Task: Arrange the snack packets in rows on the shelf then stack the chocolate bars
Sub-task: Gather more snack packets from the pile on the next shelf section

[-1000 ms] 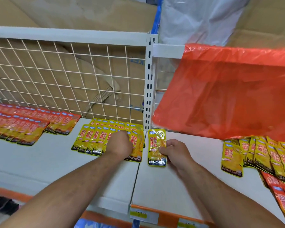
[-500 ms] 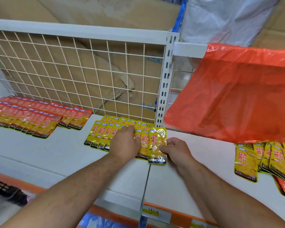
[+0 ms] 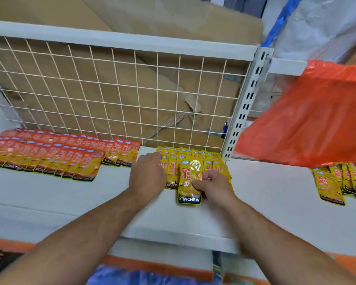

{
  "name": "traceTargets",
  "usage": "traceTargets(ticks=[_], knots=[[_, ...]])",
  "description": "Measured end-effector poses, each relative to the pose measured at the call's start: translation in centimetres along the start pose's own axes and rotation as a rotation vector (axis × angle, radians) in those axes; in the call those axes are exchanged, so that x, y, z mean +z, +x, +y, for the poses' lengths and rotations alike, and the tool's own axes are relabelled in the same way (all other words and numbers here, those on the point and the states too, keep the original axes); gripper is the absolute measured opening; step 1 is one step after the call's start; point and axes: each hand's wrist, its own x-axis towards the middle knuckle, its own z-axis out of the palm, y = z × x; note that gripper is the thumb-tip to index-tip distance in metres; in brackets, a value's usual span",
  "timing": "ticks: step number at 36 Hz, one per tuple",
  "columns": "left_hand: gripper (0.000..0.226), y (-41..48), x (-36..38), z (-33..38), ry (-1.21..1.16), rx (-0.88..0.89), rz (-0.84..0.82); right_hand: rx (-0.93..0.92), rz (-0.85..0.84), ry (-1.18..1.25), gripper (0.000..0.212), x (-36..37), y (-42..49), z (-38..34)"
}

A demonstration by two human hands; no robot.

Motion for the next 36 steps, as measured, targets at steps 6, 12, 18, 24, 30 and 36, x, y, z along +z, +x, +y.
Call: traceTargets(ticks=[6, 12, 18, 24, 30, 36], knots=[[0.044, -0.3, -2.7, -4.7, -0.054, 0.017, -0.066, 0.024, 0.056, -0.021, 0.040, 5.7, -1.2, -0.6], [0.050, -0.5, -3.7, -8.3, -0.069, 0.026, -0.112, 0.055, 0.128, -0.066, 0.030, 10.0, -1.6, -0.6], [0.058, -0.3, -4.1, -10.0, -0.088, 0.043, -0.108, 0.017, 0.248, -0.374, 0.029, 12.1, -1.5, -2.1], [0.045, -0.1, -4.3, -10.5, -0.104, 0.060, -0.117, 0.024, 0.298, -0.641, 0.026, 13.0, -1.7, -2.8], [0.042, 0.2, -4.3, -10.8, -0.090, 0.048, -0.145, 0.030, 0.333, -0.745, 0.026, 13.5, -1.6, -2.5], [0.043, 0.3, -4.1, -10.8, -0.063, 0.046, -0.182, -0.005, 0.344, -0.805, 0.032, 13.9, -1.2, -2.3]])
